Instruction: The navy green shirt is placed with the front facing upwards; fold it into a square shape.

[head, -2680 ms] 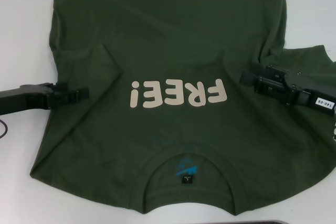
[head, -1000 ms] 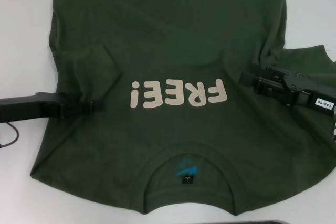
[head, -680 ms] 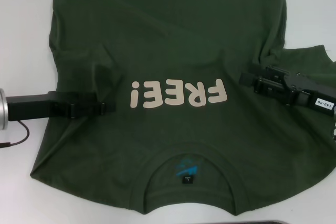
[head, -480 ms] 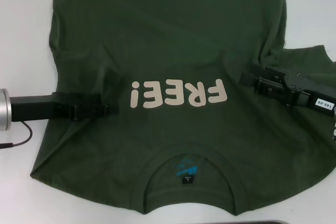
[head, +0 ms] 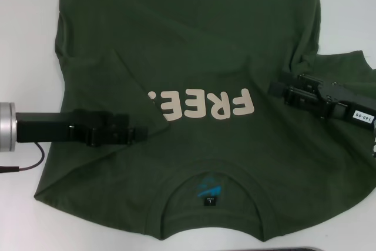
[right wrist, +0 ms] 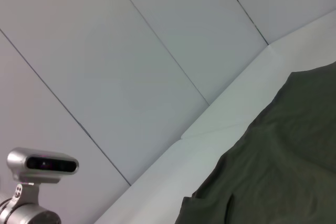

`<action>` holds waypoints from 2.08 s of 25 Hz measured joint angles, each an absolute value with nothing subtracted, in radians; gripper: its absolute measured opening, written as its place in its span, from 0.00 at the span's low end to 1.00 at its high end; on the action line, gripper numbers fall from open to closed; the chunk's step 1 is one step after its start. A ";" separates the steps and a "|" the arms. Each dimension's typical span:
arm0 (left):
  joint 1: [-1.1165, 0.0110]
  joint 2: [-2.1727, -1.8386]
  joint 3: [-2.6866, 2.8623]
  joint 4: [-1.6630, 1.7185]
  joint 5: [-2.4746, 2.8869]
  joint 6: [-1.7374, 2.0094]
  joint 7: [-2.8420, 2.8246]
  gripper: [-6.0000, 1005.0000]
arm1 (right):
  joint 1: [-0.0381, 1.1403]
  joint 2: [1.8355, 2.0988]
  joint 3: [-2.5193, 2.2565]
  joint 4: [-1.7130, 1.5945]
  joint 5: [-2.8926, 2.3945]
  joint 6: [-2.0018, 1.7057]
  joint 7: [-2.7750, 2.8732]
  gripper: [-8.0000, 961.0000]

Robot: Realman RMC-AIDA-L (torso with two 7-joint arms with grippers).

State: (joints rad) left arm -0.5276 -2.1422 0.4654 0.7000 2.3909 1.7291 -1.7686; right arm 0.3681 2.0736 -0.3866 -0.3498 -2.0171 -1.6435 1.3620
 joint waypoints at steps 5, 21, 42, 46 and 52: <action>-0.530 -2.140 0.464 0.700 2.356 1.741 -1.768 0.87 | 0.368 2.073 -0.387 -0.350 -2.017 -1.644 1.362 0.73; -0.560 -2.162 0.470 0.633 2.082 1.658 -1.690 0.87 | 0.304 2.010 -0.321 -0.494 -2.018 -1.696 1.593 0.73; -0.605 -2.163 0.472 0.574 2.035 1.574 -1.620 0.87 | 0.252 1.902 -0.239 -0.774 -2.204 -1.645 2.094 0.73; -0.602 -2.162 0.474 0.574 2.035 1.572 -1.610 0.88 | 0.276 1.918 -0.243 -0.743 -2.243 -1.558 2.089 0.73; -0.606 -2.161 0.474 0.572 2.039 1.563 -1.608 0.88 | 0.309 1.925 -0.251 -0.673 -2.258 -1.466 2.062 0.73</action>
